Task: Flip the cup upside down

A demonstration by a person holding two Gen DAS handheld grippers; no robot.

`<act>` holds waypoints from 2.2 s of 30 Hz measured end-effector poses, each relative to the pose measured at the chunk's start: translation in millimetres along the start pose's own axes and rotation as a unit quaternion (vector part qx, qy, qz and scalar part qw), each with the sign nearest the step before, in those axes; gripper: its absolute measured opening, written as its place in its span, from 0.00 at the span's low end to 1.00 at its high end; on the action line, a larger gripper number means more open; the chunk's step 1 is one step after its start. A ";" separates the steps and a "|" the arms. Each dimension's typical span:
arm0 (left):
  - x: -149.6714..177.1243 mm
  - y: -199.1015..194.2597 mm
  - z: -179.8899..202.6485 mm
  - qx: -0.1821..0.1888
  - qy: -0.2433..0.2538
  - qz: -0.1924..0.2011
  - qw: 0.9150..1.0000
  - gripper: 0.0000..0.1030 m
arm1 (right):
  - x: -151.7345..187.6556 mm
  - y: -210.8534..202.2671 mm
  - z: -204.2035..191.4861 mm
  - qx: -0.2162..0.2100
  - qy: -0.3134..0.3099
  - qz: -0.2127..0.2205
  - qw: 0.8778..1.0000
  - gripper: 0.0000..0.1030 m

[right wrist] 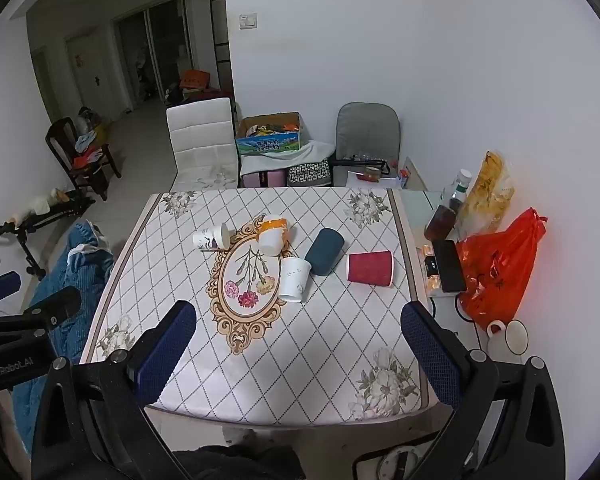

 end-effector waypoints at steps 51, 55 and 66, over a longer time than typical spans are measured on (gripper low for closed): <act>-12.0 -10.2 13.5 0.003 -0.001 0.014 1.000 1.00 | -0.9 -8.7 4.6 0.001 -0.001 0.006 1.000 1.00; -12.9 -11.1 14.3 0.003 -0.001 0.015 1.000 1.00 | -0.8 -12.9 5.9 0.001 -0.001 0.006 1.000 1.00; -15.4 -13.8 16.0 0.003 -0.001 0.016 1.000 1.00 | -0.8 -12.6 5.5 0.000 -0.001 0.006 1.000 1.00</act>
Point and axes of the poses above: each gripper's, at about its wrist camera, not at the fingertips, and y roughly the way its jaws point, z to its right, x to its underside, the point moved 3 cm from there along y, roughly the way its jaws point, and after that the axes turned 14 degrees about y, right-handed, at the moved point
